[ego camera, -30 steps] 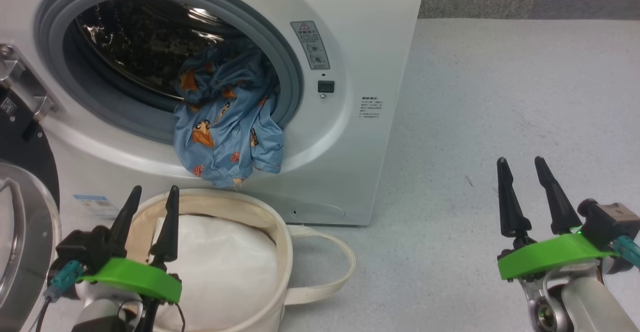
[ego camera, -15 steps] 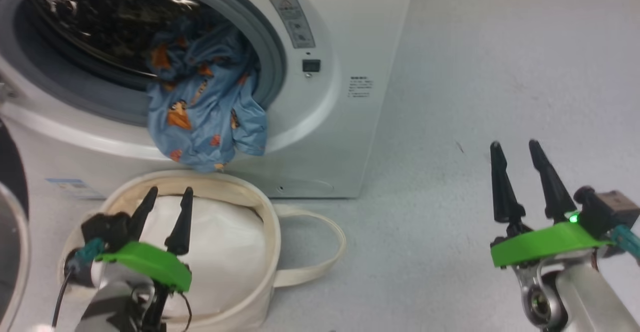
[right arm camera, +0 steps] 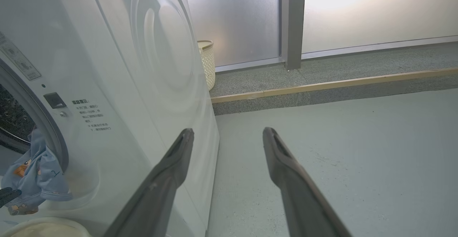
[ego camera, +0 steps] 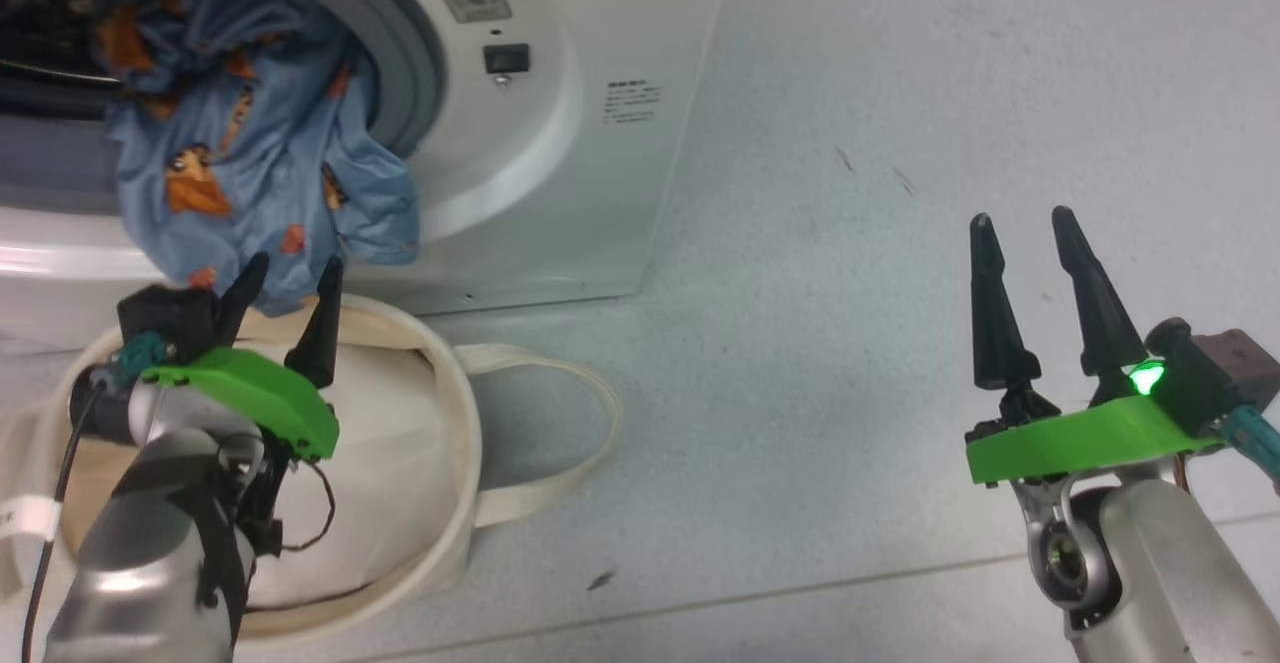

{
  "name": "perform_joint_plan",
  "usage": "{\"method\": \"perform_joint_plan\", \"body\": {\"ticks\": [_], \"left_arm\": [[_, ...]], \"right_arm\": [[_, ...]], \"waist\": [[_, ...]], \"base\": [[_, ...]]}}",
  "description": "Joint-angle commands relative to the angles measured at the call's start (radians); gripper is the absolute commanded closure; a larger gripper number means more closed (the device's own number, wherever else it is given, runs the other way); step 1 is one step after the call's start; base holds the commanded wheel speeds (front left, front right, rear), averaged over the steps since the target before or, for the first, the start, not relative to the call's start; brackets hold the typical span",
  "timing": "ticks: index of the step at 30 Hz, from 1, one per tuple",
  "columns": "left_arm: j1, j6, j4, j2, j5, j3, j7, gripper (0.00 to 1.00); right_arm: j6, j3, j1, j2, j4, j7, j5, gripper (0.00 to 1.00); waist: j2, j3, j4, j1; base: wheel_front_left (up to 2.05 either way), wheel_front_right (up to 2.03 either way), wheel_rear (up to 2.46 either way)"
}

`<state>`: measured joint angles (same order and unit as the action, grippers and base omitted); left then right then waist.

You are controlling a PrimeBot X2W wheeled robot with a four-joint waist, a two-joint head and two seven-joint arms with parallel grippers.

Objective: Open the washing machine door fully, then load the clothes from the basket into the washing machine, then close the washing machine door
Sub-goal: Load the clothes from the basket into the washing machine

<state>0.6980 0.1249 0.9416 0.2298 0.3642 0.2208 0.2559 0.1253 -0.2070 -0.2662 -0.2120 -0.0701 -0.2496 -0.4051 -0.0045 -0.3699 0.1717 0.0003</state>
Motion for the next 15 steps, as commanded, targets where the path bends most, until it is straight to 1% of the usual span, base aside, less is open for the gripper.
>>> {"method": "perform_joint_plan", "body": {"ticks": [1,5,8,9,12,15], "left_arm": [[0.043,0.006,-0.002,0.042,0.013,-0.008,0.006,0.0],[0.079,0.006,0.012,0.049,0.027,0.027,0.006,0.0],[0.103,0.006,0.026,0.059,0.027,0.03,0.006,0.0],[0.112,0.002,0.035,0.063,0.02,0.024,0.006,0.0],[0.135,-0.033,0.047,0.065,0.003,-0.002,0.006,0.0],[0.145,-0.04,0.054,0.054,-0.015,-0.012,0.006,0.0]], "right_arm": [[0.005,-0.011,-0.016,0.008,0.04,-0.012,0.011,0.0],[0.005,-0.011,-0.023,0.023,0.046,-0.012,0.016,0.0],[0.005,-0.011,-0.024,0.034,0.049,-0.012,0.019,0.0],[0.005,-0.011,-0.025,0.037,0.05,-0.012,0.02,0.0],[0.005,-0.011,-0.028,0.045,0.053,-0.012,0.021,0.0],[0.005,-0.013,-0.03,0.049,0.054,-0.012,0.022,0.0]], "waist": [[0.0,-0.042,0.035,-0.0003],[0.0,-0.064,0.051,-0.0003],[0.0,-0.075,0.056,-0.0003],[0.0,-0.078,0.058,-0.0003],[0.0,-0.085,0.062,-0.0003],[0.0,-0.09,0.063,-0.0003]], "base": [[0.0,0.0,0.0],[0.0,0.0,0.0],[0.0,0.0,0.0],[0.0,0.0,0.0],[0.0,0.0,0.0],[0.0,0.0,0.0]]}}
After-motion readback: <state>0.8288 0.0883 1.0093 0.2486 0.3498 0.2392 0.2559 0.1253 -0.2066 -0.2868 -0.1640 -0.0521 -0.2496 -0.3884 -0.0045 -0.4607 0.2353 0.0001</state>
